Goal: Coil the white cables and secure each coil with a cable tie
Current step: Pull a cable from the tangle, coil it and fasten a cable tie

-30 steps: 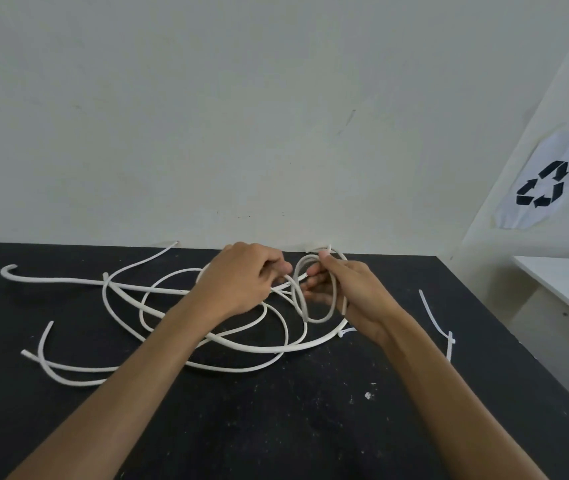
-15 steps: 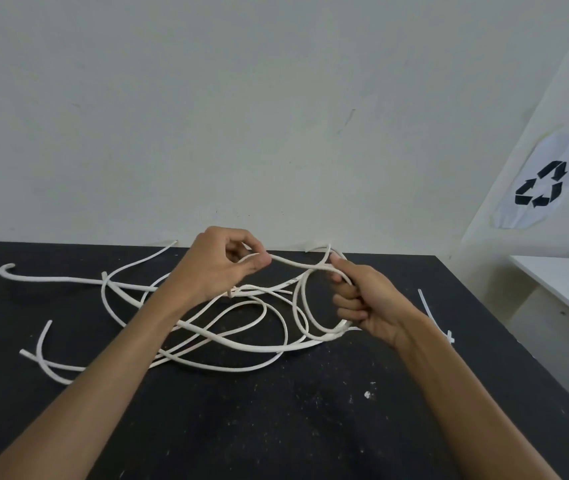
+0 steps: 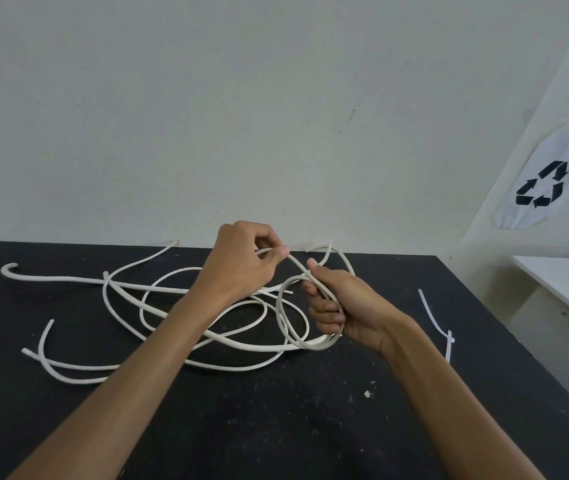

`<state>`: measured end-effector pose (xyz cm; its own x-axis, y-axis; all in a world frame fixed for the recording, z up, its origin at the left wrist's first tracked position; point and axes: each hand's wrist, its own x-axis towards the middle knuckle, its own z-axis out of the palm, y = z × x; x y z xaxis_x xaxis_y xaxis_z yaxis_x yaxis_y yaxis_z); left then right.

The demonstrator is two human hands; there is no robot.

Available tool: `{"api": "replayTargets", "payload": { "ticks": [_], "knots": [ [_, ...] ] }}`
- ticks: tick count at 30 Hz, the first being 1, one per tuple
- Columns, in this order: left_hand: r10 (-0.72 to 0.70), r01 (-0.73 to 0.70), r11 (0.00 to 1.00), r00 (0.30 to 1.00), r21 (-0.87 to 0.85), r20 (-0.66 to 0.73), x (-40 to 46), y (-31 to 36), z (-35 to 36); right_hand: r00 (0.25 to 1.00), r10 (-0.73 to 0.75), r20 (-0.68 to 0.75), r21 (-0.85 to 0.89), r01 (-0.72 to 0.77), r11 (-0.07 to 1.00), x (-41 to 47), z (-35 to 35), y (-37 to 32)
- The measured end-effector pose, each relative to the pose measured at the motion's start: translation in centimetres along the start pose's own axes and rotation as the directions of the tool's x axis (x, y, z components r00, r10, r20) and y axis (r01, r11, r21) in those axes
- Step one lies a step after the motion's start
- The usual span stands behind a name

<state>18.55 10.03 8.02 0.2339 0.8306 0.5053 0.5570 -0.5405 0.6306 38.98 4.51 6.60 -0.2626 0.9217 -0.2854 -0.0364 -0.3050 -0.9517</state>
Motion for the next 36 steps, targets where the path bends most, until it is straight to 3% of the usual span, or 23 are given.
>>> {"api": "replayTargets", "payload": {
  "ticks": [4,6,9,12,14,18,20,22,23,28,33,36],
  "knots": [
    [-0.060,0.066,0.994,0.996,-0.091,0.066,-0.3,0.0,0.3,1.000,-0.024,-0.006,0.074,0.024,0.997,0.2,-0.1,0.2],
    [-0.140,0.173,0.967,0.974,-0.185,0.178,-0.7,0.1,0.4,0.999,-0.045,-0.030,0.141,0.049,0.989,0.3,-0.3,0.2],
    [-0.209,0.347,0.878,0.898,-0.329,0.388,-1.3,0.1,0.8,0.996,-0.058,-0.061,0.197,0.069,0.978,0.5,-0.6,0.1],
    [-0.245,0.446,0.787,0.860,-0.427,0.447,-1.6,-0.1,1.3,0.995,-0.053,-0.089,0.180,0.069,0.981,0.7,-0.7,0.3],
    [-0.283,0.511,0.669,0.847,-0.540,0.451,-1.6,0.2,1.7,0.991,-0.066,-0.120,0.164,0.085,0.983,1.0,-0.4,0.4],
    [-0.320,0.607,0.329,0.792,-0.723,0.520,-1.4,0.8,2.0,0.964,-0.133,-0.230,0.136,0.167,0.977,1.4,0.3,0.6],
    [-0.329,0.632,0.193,0.762,-0.750,0.558,-1.3,0.8,1.9,0.953,-0.157,-0.260,0.203,0.212,0.956,1.4,0.5,0.6],
    [-0.315,0.633,0.133,0.757,-0.763,0.573,-1.2,0.8,1.7,0.952,-0.158,-0.262,0.320,0.240,0.917,1.4,0.6,0.5],
    [-0.307,0.625,0.160,0.767,-0.764,0.563,-1.2,0.8,1.6,0.952,-0.158,-0.263,0.360,0.249,0.899,1.5,0.5,0.4],
    [-0.346,0.555,0.499,0.832,-0.665,0.435,-1.8,0.4,1.3,0.940,-0.203,-0.275,0.315,0.287,0.905,1.5,-0.1,0.2],
    [-0.342,0.506,0.541,0.862,-0.672,0.374,-2.0,0.3,0.8,0.951,-0.248,-0.183,0.252,0.289,0.923,1.6,0.0,0.8],
    [-0.328,0.486,0.591,0.874,-0.644,0.359,-1.9,0.7,0.3,0.938,-0.273,-0.211,0.248,0.322,0.914,1.6,-0.1,0.5]
  ]
}}
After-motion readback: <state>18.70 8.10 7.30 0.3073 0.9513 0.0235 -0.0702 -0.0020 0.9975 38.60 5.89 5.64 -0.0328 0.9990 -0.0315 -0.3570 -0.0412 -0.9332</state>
